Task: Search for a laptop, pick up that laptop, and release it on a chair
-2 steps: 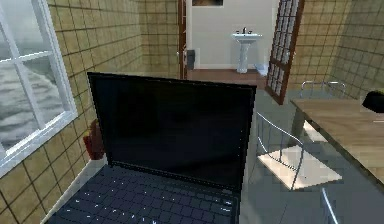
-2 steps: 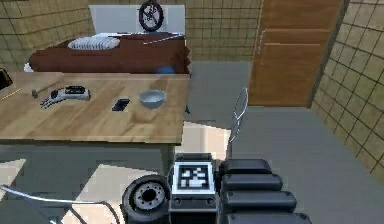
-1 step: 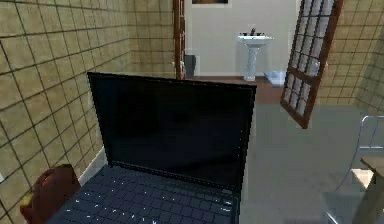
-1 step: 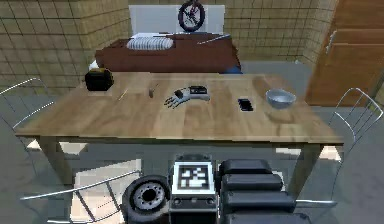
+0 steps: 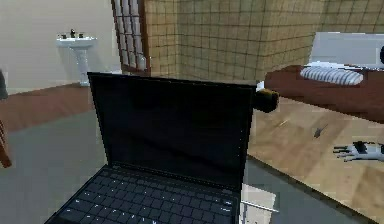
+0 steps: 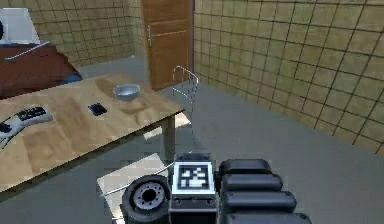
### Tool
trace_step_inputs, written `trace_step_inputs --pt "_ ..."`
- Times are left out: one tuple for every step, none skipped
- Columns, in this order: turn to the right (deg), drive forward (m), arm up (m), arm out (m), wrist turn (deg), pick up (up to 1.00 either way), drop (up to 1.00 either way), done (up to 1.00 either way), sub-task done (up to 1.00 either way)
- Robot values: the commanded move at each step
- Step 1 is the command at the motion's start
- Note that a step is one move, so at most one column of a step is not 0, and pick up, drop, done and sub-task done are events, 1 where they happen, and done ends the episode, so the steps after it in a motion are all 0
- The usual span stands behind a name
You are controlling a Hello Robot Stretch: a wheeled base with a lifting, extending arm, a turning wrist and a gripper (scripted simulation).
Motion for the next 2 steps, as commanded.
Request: trace_step_inputs --pt "45.0 0.0 0.0 0.0 0.0 0.0 0.0 0.0 0.0" --pt "27.0 0.0 0.0 0.0 0.0 0.0 0.0 0.0 0.0"
